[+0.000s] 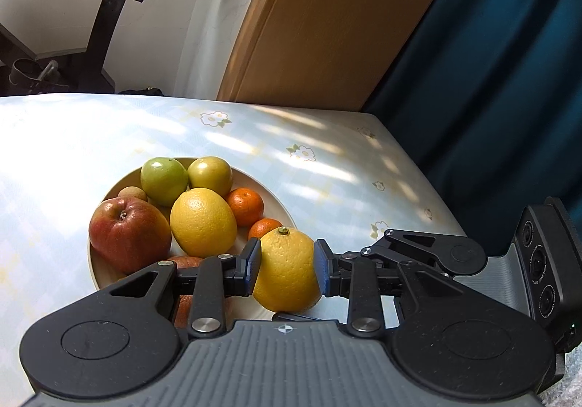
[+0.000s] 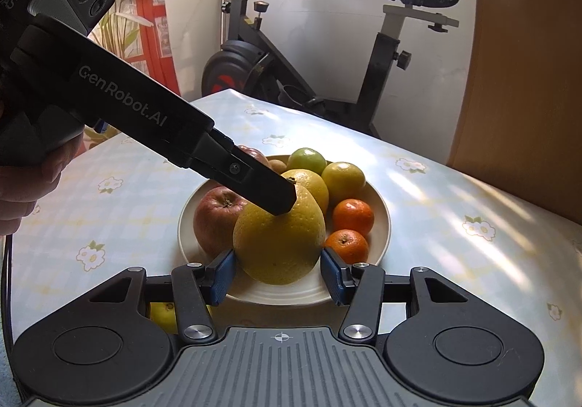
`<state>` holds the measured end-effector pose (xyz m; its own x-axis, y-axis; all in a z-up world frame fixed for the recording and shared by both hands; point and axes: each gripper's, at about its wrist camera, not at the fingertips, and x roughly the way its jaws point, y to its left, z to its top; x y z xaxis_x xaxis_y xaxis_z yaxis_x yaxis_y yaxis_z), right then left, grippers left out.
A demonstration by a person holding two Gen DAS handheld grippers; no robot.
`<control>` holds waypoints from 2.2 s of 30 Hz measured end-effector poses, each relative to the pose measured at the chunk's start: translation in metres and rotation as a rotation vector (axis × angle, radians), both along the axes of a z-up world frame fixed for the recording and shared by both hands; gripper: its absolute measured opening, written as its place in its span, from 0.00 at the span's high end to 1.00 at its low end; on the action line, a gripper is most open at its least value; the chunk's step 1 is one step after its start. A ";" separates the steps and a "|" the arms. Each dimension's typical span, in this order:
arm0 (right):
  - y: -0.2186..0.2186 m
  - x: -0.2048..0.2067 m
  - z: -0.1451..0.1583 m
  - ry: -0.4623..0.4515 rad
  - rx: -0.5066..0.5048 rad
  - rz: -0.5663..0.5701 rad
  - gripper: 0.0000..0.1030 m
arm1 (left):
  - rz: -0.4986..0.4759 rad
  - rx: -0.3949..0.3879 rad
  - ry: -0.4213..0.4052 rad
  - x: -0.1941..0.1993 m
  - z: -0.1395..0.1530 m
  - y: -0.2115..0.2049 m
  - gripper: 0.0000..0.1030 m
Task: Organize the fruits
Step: 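Carry the yellow lemon to the plate with the left tool while the right tool steadies it, then lower the yellow lemon onto the plate and open the left tool, then grasp the green apple with the right tool while the left tool moves to the mandarin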
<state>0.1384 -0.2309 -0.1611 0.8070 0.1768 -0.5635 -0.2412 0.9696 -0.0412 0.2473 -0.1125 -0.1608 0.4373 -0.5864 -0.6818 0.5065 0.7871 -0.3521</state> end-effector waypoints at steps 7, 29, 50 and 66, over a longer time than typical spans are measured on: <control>-0.006 0.012 -0.013 0.026 0.006 -0.006 0.54 | 0.001 0.018 0.026 0.012 -0.010 -0.001 0.68; -0.002 0.019 -0.019 0.062 -0.005 -0.052 0.53 | 0.028 0.038 0.025 0.013 -0.010 0.005 0.68; 0.017 -0.043 -0.010 -0.017 0.077 -0.111 0.53 | 0.140 0.157 -0.083 -0.056 0.004 0.058 0.67; 0.052 -0.041 -0.028 0.034 0.052 -0.033 0.53 | 0.228 0.156 -0.086 -0.087 -0.012 0.101 0.67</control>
<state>0.0976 -0.1792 -0.1893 0.7935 0.1801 -0.5813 -0.2097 0.9776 0.0168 0.1602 -0.0115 -0.1733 0.6063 -0.3572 -0.7105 0.3328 0.9254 -0.1813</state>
